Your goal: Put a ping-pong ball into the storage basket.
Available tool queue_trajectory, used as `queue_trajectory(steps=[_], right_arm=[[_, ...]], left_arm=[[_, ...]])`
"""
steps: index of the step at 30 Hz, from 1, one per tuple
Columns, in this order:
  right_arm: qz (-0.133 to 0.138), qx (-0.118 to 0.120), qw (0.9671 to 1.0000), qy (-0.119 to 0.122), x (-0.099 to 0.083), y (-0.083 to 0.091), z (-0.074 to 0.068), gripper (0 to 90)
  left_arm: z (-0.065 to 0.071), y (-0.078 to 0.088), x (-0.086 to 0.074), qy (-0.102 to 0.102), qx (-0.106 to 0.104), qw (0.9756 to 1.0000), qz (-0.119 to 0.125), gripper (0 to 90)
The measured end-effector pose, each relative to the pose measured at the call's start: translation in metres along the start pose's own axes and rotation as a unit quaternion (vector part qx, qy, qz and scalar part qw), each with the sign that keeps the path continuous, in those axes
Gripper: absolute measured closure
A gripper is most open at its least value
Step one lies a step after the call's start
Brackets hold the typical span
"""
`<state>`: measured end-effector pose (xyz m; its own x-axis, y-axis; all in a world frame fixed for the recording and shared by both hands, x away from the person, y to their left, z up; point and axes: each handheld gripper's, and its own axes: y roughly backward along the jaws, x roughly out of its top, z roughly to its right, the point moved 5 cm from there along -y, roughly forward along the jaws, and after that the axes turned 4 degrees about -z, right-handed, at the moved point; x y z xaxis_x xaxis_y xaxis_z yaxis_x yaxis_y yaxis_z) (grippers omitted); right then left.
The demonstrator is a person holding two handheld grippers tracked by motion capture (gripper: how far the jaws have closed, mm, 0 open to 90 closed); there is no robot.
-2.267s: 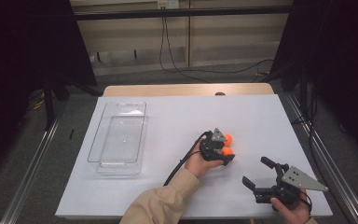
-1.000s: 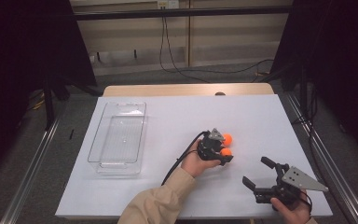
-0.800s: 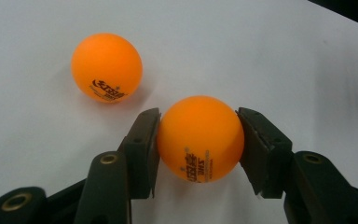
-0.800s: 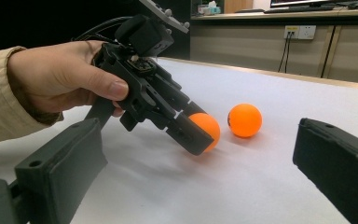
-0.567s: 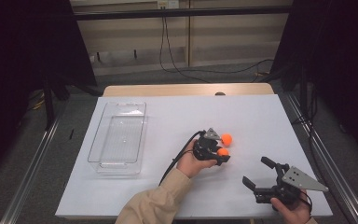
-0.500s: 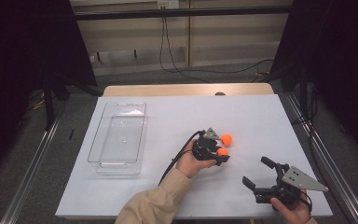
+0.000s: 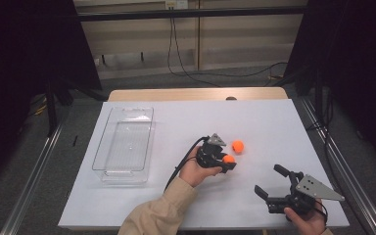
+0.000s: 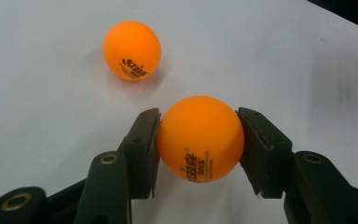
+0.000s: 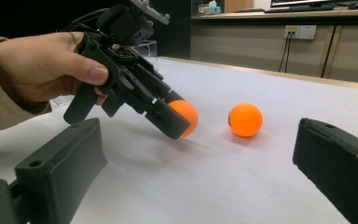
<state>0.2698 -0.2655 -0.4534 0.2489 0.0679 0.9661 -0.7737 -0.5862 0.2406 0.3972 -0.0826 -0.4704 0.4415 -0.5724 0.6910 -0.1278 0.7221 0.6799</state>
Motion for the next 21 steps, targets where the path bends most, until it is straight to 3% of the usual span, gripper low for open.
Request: queue_trajectory(steps=[21], right_arm=[[0.000, -0.001, 1.0000, 0.001, 0.000, 0.000, 0.000, 1.2]], left_arm=[[-0.004, 0.011, -0.007, 0.007, 0.008, 0.9999, -0.001, 50.8]])
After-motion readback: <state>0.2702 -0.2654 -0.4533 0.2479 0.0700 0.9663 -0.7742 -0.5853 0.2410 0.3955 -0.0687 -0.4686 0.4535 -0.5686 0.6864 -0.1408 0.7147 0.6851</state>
